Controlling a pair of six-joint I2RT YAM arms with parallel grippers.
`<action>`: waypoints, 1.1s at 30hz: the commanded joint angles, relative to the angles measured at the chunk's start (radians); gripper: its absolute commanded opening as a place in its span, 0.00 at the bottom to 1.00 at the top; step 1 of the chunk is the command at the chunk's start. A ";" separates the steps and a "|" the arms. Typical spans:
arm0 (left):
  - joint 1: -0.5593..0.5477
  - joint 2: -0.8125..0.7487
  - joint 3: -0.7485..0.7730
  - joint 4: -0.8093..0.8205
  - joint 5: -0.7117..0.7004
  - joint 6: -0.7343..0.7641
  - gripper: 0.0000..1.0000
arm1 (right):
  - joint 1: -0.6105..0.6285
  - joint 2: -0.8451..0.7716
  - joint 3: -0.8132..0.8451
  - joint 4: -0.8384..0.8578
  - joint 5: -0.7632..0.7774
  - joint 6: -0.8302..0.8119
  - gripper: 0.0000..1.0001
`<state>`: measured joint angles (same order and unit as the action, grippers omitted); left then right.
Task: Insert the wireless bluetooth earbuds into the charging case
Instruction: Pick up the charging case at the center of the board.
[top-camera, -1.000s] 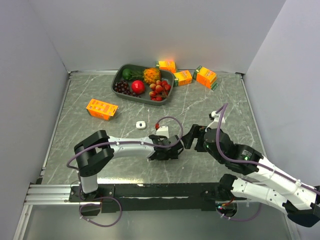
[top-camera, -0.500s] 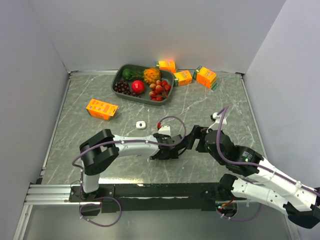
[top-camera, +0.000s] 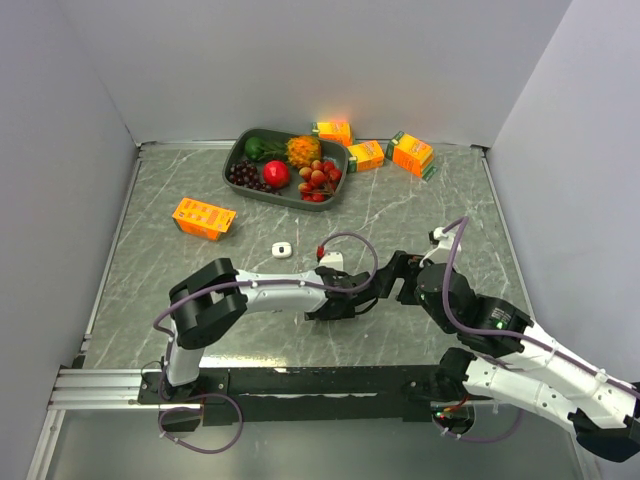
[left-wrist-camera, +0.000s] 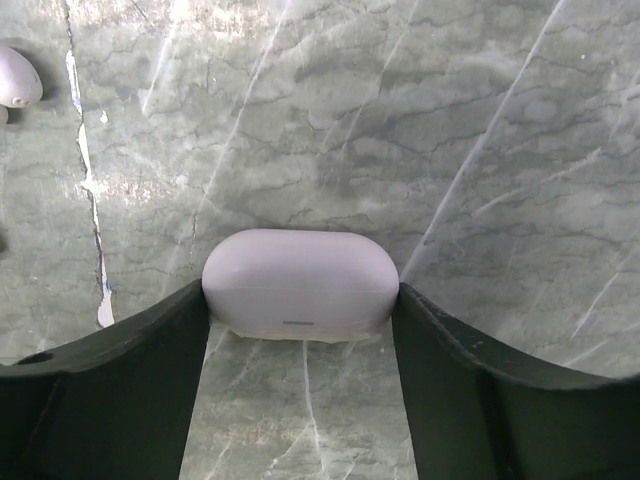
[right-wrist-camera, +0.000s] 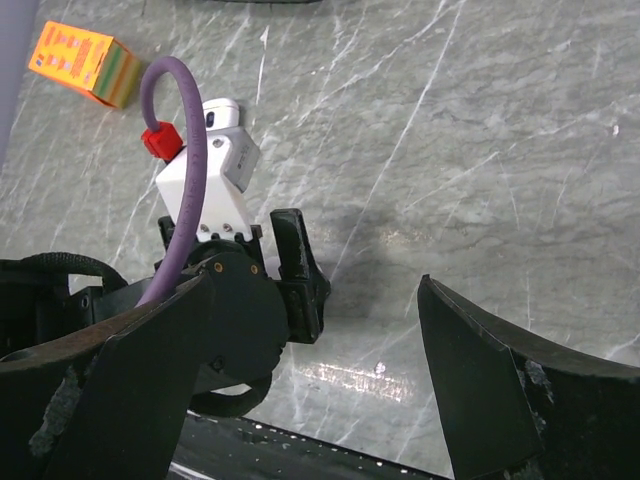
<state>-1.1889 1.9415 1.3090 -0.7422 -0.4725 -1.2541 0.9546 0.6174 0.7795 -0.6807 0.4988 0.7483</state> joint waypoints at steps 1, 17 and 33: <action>-0.020 0.045 -0.054 -0.002 0.066 -0.033 0.68 | 0.009 -0.030 0.010 0.029 -0.025 -0.018 0.91; -0.071 -0.335 -0.356 0.266 -0.086 0.133 0.01 | 0.010 -0.022 0.194 -0.013 -0.043 -0.055 0.91; -0.127 -1.101 -1.074 1.447 0.179 1.071 0.01 | 0.009 0.154 0.271 0.087 -0.293 -0.308 0.89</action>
<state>-1.3155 0.9104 0.3222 0.3565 -0.4488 -0.5072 0.9577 0.7364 1.0073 -0.6353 0.3344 0.5529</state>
